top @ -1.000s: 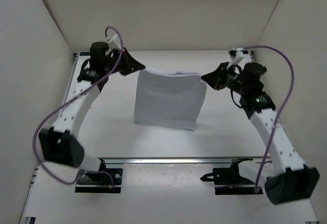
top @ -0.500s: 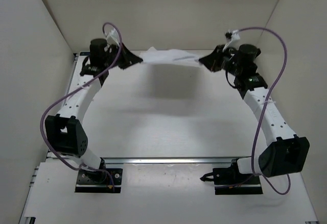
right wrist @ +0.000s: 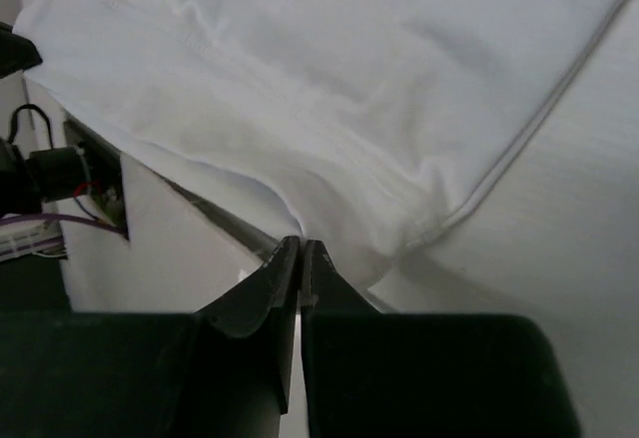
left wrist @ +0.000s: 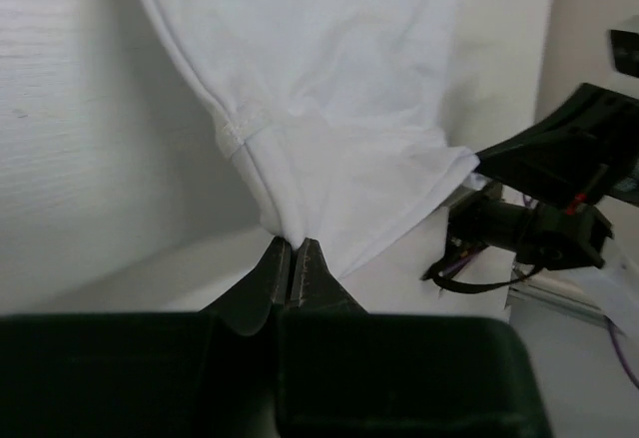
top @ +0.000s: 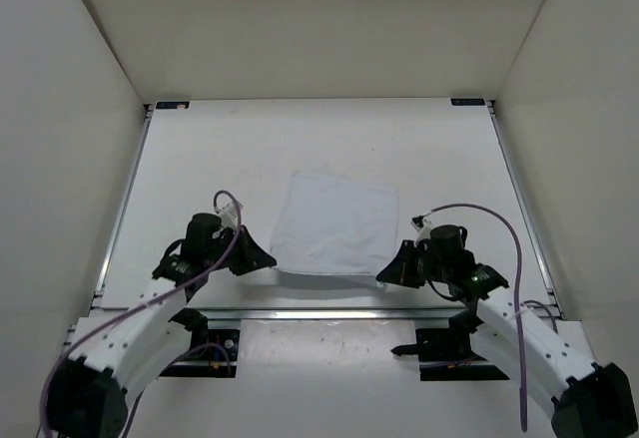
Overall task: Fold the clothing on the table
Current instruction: Flatten the skirt out, then fold the skirt
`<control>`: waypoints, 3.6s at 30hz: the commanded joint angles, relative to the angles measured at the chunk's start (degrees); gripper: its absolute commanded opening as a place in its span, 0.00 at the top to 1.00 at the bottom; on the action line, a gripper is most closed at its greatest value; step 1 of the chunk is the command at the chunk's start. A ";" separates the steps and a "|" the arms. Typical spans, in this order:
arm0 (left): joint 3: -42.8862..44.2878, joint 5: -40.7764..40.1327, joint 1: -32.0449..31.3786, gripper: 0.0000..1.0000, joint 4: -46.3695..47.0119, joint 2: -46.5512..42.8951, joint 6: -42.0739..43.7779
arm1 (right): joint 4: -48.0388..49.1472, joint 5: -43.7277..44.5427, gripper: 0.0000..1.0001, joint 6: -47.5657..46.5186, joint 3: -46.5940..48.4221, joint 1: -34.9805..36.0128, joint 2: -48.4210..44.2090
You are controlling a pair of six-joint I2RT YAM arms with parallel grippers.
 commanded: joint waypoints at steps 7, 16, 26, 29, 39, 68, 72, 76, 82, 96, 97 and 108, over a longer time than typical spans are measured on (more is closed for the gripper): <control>6.74 0.40 -2.20 1.00 0.96 -0.30 -3.87 | -6.17 -10.34 1.00 1.25 4.97 -15.25 -7.13; 34.60 4.00 6.67 1.00 9.31 35.09 -1.67 | 2.43 -10.37 1.00 -12.55 27.47 -22.31 25.54; 51.70 19.73 11.94 0.01 29.61 65.91 -14.49 | 0.16 4.55 0.56 -17.13 48.85 -23.11 49.43; 46.01 18.42 12.91 0.01 30.76 61.53 -12.48 | 2.52 7.46 0.55 -12.58 38.77 -22.15 42.77; 33.60 8.85 13.19 0.01 16.69 48.33 6.41 | 19.38 19.14 0.53 17.11 8.78 -5.90 22.36; 23.95 -4.51 -4.04 1.00 17.04 52.30 2.39 | 3.18 4.67 1.00 -10.78 20.61 -30.12 37.11; 18.22 -6.10 -8.96 0.87 20.65 46.14 -1.82 | -6.07 3.51 1.00 -22.02 28.18 -33.48 40.26; 22.41 -7.07 -8.01 0.57 20.83 47.18 -1.76 | -8.55 4.30 1.00 -24.33 29.67 -32.25 41.15; 33.65 -8.91 -8.00 0.53 16.79 55.52 -2.01 | -6.26 4.04 1.00 -21.52 28.18 -29.70 40.63; 39.83 -19.11 -6.07 0.53 12.31 63.18 -3.15 | -5.99 2.72 1.00 -22.75 25.99 -29.34 41.15; 39.92 -19.20 -5.90 0.53 12.74 63.27 -3.42 | -6.34 2.72 1.00 -22.75 26.25 -29.09 40.98; 47.91 -15.07 -5.18 0.67 11.33 69.77 -0.96 | -5.56 2.11 1.00 -23.28 25.55 -28.73 41.07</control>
